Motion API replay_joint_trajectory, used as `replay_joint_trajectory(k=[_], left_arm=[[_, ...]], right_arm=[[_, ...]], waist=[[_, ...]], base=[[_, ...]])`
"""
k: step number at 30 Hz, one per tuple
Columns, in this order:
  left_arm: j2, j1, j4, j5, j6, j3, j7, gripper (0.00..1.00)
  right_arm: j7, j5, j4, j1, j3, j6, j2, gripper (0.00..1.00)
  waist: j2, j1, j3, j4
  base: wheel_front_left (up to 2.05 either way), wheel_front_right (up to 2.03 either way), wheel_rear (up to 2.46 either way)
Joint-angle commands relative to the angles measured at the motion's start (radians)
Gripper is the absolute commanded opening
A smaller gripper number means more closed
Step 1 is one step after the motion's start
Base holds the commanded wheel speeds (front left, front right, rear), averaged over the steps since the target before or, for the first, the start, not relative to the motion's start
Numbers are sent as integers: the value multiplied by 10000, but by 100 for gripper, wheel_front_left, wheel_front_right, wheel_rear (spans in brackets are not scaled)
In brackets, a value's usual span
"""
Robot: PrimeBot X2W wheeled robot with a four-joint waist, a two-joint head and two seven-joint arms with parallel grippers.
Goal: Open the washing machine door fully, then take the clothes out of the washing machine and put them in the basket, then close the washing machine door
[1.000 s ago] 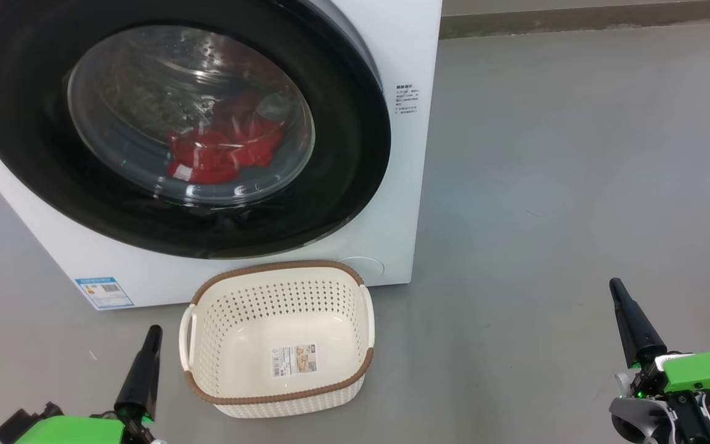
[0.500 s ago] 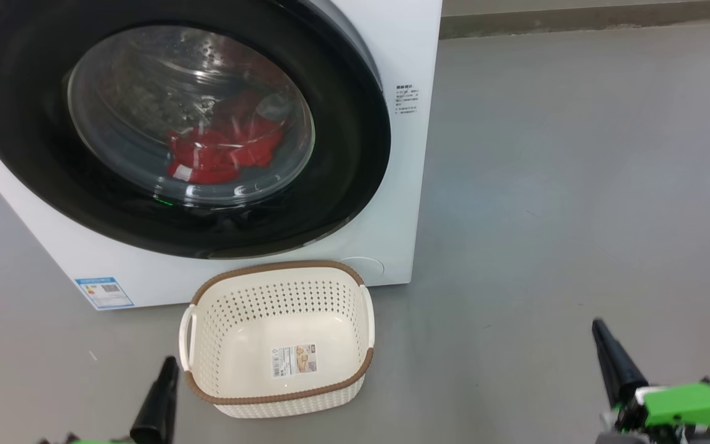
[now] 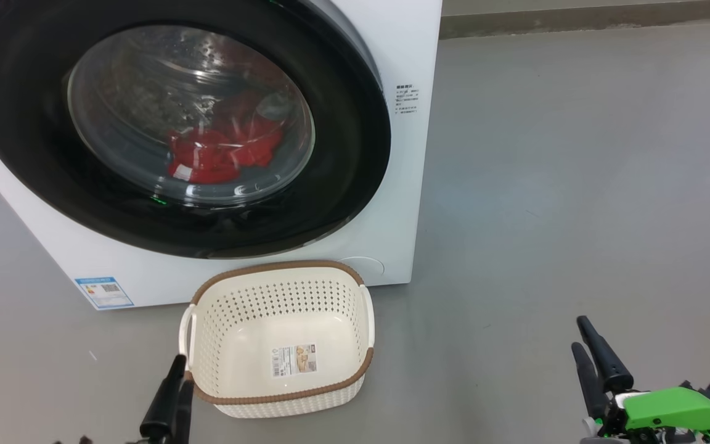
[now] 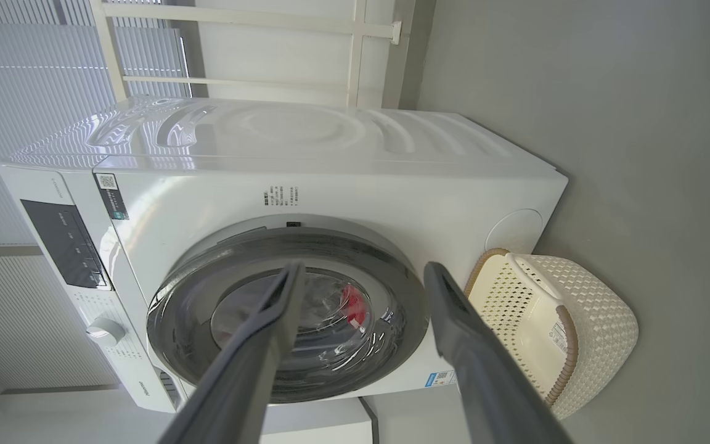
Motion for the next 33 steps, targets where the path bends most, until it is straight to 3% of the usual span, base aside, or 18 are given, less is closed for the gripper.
replay_joint_trajectory(k=[1, 11, 33], left_arm=[[129, -488, -286, 182, -11, -13, -80, 100], [181, -701, -313, 1278, 46, -242, -384, 100], [174, -1021, -593, 4702, 566, -463, -1029, 100]], right_arm=[[-63, -99, -263, -552, 96, 1, -151, 100], [-403, -931, -46, -930, 481, 1, -219, 100], [-1050, -4721, 56, -1507, 421, 2, -228, 100]], waist=[[-1, -1, 2, 0], [-1, -1, -3, -14], [-1, -1, -69, -49]], base=[[0, 0, 0], [0, 0, 0], [0, 0, 0]])
